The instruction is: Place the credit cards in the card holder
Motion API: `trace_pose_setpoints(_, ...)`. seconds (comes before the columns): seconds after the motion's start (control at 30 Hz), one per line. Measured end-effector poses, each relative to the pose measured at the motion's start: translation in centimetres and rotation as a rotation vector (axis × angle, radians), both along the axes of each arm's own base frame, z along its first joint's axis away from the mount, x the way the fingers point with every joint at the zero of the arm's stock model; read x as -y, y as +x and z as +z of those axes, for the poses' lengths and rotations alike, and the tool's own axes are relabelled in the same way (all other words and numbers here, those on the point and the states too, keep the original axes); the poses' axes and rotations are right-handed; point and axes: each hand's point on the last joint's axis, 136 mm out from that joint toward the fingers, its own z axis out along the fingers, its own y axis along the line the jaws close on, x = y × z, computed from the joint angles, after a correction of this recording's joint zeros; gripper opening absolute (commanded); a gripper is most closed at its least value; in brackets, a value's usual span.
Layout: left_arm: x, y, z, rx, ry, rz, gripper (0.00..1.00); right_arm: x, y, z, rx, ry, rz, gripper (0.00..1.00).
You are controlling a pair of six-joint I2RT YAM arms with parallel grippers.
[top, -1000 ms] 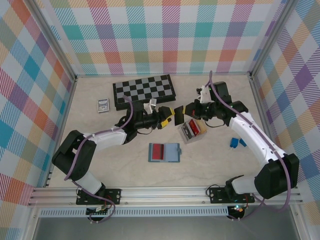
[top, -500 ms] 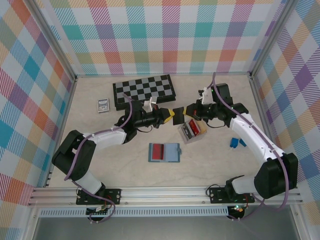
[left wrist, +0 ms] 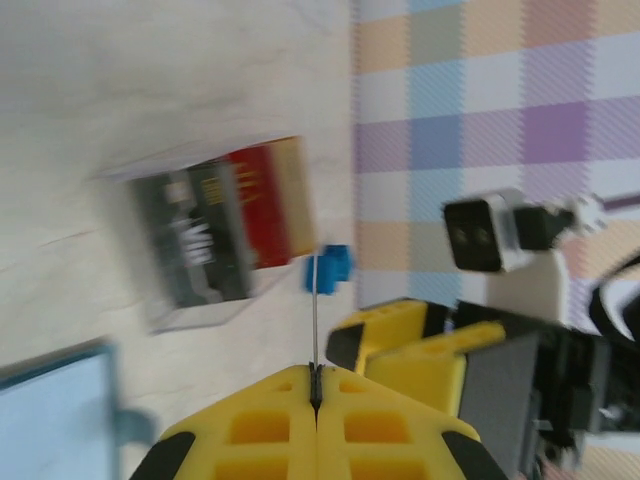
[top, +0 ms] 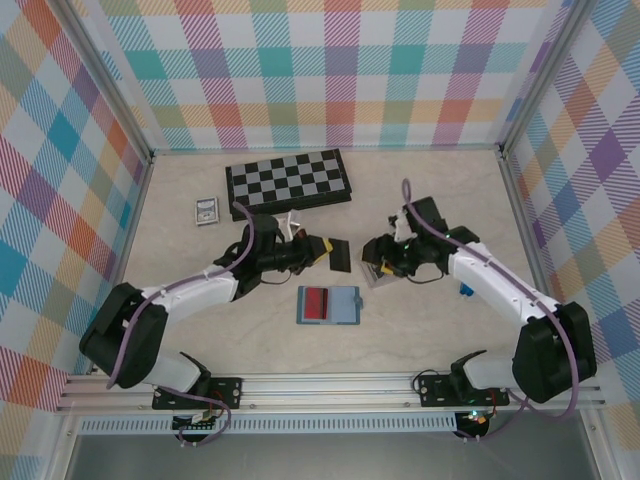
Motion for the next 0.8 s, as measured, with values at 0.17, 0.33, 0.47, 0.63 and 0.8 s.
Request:
trace_pose_setpoints(0.17, -2.9, -2.3, -5.5, -0.085, 0.174, 0.024, 0.00, -1.3, -4.0, -3.8, -0.052, -0.161, 0.094, 0.67)
trace_pose_setpoints(0.33, -4.6, -3.9, -8.9, -0.145, 0.273, 0.026, 0.00, -2.0, -5.2, -7.3, -0.098, -0.283, 0.139, 0.71)
trace_pose_setpoints(0.47, -4.7, -4.1, -9.1, -0.133, 0.289, 0.012, 0.00, -2.0, -5.3, -9.4, -0.136, -0.348, 0.137, 0.72)
trace_pose_setpoints(0.63, -4.7, -4.1, -9.2, -0.121, 0.297, 0.001, 0.00, -2.2, -4.4, -9.8, -0.129, -0.382, 0.119, 0.70)
trace_pose_setpoints(0.8, -4.4, -4.2, -9.8, -0.124, 0.298, -0.019, 0.00, -2.5, -3.7, -10.2, -0.128, -0.398, 0.100, 0.55)
